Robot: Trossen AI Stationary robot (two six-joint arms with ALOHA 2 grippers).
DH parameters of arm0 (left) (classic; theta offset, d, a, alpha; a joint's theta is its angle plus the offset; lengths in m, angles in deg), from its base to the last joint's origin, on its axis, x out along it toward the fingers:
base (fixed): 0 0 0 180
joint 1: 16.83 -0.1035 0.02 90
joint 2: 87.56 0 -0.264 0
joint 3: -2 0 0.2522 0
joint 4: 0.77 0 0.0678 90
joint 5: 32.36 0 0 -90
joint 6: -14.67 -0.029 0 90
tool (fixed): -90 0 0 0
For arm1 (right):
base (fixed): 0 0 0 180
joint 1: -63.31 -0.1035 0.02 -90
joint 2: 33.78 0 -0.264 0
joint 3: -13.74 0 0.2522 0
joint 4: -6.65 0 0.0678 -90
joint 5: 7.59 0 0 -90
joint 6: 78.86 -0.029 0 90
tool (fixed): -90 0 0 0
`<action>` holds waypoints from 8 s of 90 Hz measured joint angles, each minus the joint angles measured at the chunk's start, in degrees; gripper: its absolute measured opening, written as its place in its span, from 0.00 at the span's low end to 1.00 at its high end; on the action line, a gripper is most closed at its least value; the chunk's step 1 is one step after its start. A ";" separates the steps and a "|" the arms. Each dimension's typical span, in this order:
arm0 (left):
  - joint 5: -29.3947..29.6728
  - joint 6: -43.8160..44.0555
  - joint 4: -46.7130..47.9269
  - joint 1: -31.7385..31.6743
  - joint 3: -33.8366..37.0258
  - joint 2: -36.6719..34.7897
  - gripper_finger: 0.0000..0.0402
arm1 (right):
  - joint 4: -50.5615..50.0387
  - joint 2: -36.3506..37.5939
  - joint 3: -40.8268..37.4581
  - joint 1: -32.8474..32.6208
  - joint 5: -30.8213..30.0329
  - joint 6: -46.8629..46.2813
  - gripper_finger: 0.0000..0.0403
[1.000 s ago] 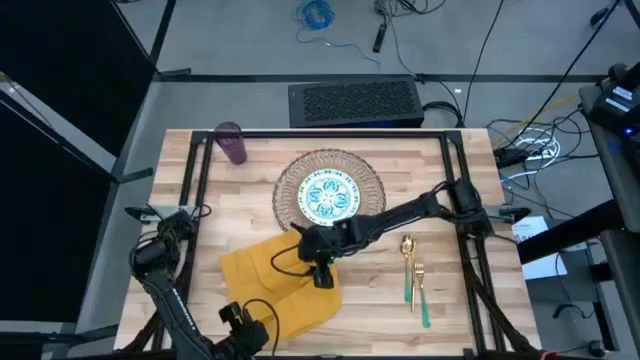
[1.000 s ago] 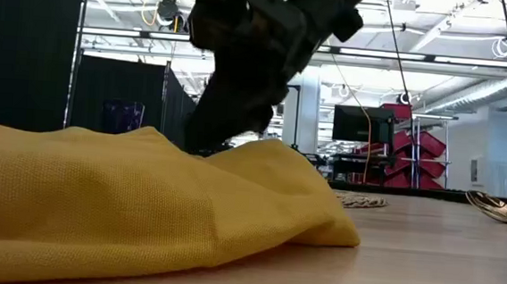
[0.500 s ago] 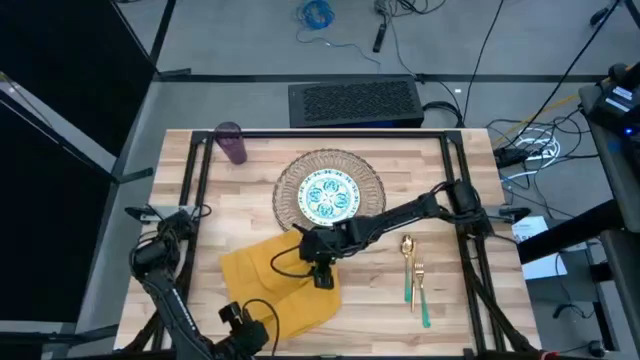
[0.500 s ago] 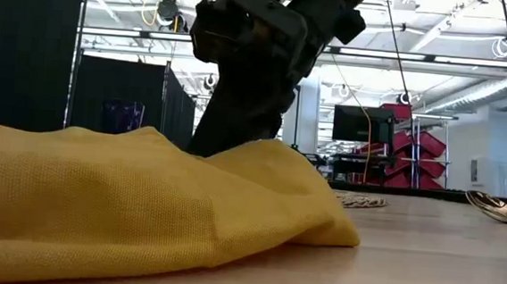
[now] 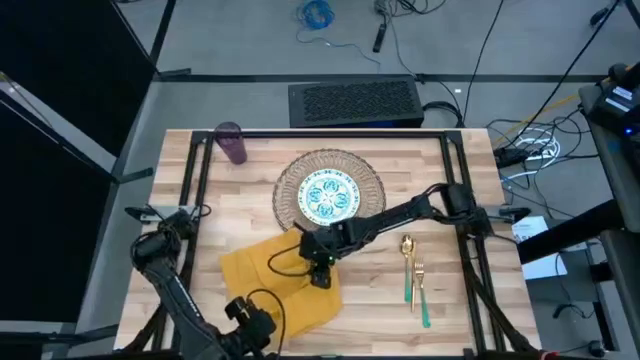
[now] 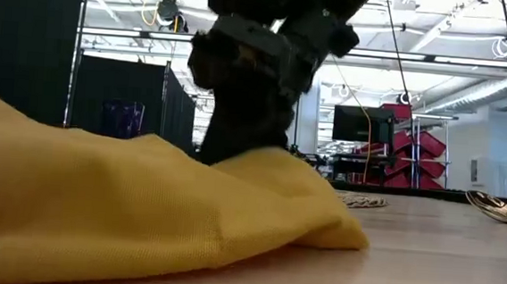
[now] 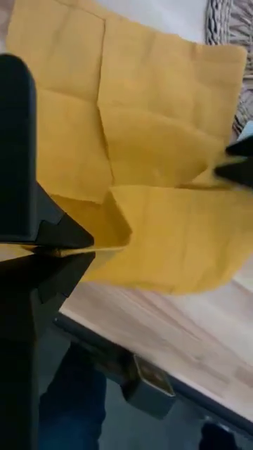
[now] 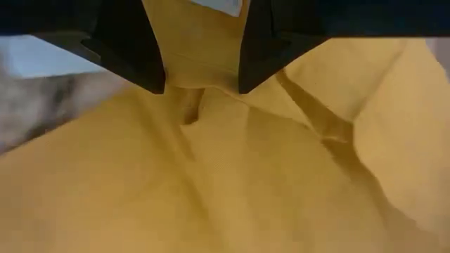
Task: Set table place
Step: Fold the yellow table napkin
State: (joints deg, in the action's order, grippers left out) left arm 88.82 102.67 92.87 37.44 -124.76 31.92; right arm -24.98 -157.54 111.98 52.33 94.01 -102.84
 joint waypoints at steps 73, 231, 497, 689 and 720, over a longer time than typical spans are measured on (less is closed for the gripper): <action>-1.05 1.76 -5.56 2.37 -0.01 -0.01 0.00 | -2.18 5.64 -0.11 -6.46 -10.51 -6.02 0.14; 0.76 0.14 -5.40 2.33 0.01 -0.01 0.00 | -2.77 1.93 -0.04 -6.00 -10.10 -0.60 0.00; -3.92 1.71 0.17 2.26 0.03 -0.01 0.00 | -8.71 7.97 0.35 -3.92 -13.15 3.39 0.38; -4.24 3.18 0.20 2.04 0.03 -0.01 0.00 | -20.01 3.95 0.39 -11.51 -9.49 6.91 0.36; -4.37 8.07 9.47 1.95 0.03 -0.01 0.00 | -22.19 7.91 0.37 -12.25 -8.88 3.07 0.00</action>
State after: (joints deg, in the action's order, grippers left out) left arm 84.44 110.73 102.34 39.40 -124.73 31.90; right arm -47.17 -149.63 112.36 40.08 85.12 -99.77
